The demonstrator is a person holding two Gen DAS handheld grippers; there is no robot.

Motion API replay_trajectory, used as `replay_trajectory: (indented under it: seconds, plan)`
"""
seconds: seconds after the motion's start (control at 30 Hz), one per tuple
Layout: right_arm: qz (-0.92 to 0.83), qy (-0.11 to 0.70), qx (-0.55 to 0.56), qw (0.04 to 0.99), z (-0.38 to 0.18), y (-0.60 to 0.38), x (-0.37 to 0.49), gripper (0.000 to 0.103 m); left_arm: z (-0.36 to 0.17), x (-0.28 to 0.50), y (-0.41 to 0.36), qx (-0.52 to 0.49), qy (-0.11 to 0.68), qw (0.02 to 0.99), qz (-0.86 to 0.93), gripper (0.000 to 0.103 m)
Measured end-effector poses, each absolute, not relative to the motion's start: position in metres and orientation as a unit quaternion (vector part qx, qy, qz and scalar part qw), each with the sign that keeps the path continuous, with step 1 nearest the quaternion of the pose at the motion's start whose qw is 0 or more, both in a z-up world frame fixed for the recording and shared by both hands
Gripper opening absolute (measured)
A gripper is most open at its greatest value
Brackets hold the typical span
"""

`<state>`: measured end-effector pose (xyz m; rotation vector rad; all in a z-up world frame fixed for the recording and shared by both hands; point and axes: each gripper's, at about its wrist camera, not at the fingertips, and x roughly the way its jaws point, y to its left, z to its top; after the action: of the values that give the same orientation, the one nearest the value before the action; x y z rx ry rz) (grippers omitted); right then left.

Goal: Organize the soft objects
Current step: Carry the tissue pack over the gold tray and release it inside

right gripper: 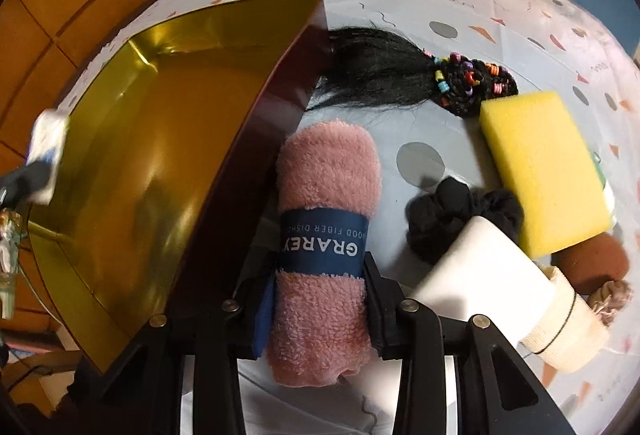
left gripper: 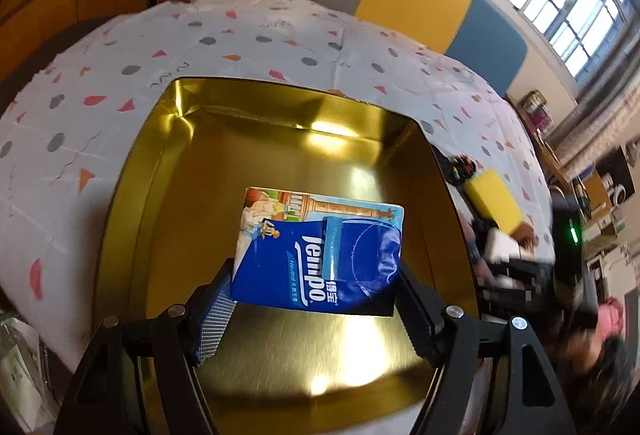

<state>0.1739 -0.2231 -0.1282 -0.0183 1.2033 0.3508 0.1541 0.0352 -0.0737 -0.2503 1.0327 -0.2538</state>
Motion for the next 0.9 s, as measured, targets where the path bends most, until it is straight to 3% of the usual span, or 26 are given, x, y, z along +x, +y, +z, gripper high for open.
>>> replay_trajectory:
  seconds: [0.47,0.53,0.9]
  plan:
    - [0.161,0.561,-0.008,0.812,-0.128,-0.229,0.168,0.037,-0.098,0.252,-0.029,-0.078,0.515,0.844,-0.126,0.077]
    - [0.161,0.56,-0.003,0.813,-0.129,-0.225,0.169,0.037,-0.101,0.257,-0.032,-0.078,0.521,0.839,-0.135,0.082]
    - [0.154,0.558,0.012,0.816,-0.136,-0.225,0.172,0.037,-0.053,0.193,-0.01,-0.081,0.45,0.88,-0.129,0.086]
